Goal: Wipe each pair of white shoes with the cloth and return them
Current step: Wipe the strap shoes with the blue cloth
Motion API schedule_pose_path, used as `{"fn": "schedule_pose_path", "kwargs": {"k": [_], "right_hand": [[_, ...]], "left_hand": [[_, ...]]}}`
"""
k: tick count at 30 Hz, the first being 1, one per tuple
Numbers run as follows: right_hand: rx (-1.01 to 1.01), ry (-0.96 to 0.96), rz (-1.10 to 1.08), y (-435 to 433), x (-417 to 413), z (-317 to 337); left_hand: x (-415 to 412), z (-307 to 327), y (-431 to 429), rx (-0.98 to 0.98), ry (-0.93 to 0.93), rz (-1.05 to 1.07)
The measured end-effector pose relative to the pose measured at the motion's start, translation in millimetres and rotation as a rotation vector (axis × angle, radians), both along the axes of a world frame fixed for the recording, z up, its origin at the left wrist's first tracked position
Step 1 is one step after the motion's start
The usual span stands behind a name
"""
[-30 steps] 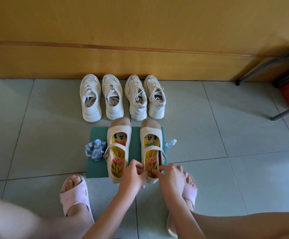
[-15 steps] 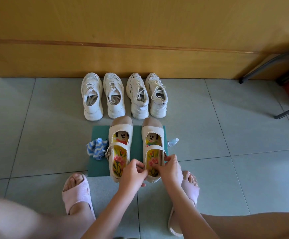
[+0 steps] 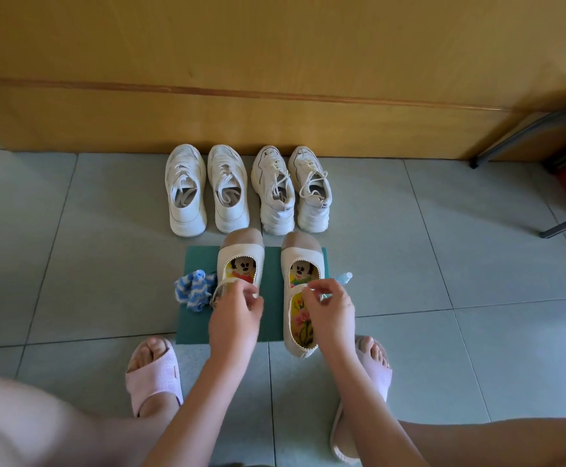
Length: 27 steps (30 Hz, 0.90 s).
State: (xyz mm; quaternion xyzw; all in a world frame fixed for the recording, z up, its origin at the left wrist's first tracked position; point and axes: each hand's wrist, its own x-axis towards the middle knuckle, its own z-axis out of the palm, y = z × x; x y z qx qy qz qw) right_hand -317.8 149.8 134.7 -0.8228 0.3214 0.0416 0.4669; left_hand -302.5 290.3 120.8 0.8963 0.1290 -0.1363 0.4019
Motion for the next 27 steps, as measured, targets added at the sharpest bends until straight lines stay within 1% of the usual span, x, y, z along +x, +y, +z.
{"fn": "schedule_pose_path", "kwargs": {"k": [1, 2, 4, 6, 8, 11, 14, 16, 20, 21, 23, 27], "right_hand": [[0.027, -0.004, 0.033, 6.2, 1.8, 1.4], [0.058, -0.007, 0.072, 13.0, 2.6, 2.3], [0.087, 0.006, 0.164, 25.5, 0.6, 1.2], [0.065, 0.050, 0.246, 34.9, -4.0, -2.6], [0.075, 0.108, 0.283, 40.9, -7.7, -6.5], [0.136, 0.168, 0.341, 48.1, -12.2, -8.9], [0.144, 0.184, 0.354, 53.5, -14.8, -10.7], [0.089, 0.169, 0.391, 56.9, -16.5, -11.3], [-0.164, 0.137, 0.575, 61.5, -18.6, -16.0], [-0.199, 0.148, 0.601, 62.3, -18.5, -17.8], [-0.202, 0.158, 0.612, 62.2, -18.5, -20.2], [-0.071, 0.121, 0.512, 59.2, -21.5, -25.6]], "left_hand": [[3.5, -1.3, 8.4, 0.113, -0.030, 0.001], [5.5, -5.4, 17.3, 0.197, -0.013, -0.002], [5.2, -13.2, 32.2, 0.287, 0.133, -0.019], [1.4, -18.7, 40.4, 0.268, 0.305, -0.049], [0.6, -22.3, 46.4, 0.198, 0.401, -0.049], [9.9, -21.8, 55.3, 0.093, 0.377, 0.043], [18.5, -10.1, 55.4, 0.051, 0.396, -0.029], [18.3, -9.0, 51.9, 0.080, 0.406, -0.056], [11.5, -20.3, 53.5, 0.201, 0.348, -0.060], [9.9, -20.1, 54.4, 0.190, 0.360, -0.056], [9.0, -14.5, 54.7, 0.095, 0.402, -0.019], [13.9, -4.2, 59.8, -0.193, 0.511, 0.094]]}}
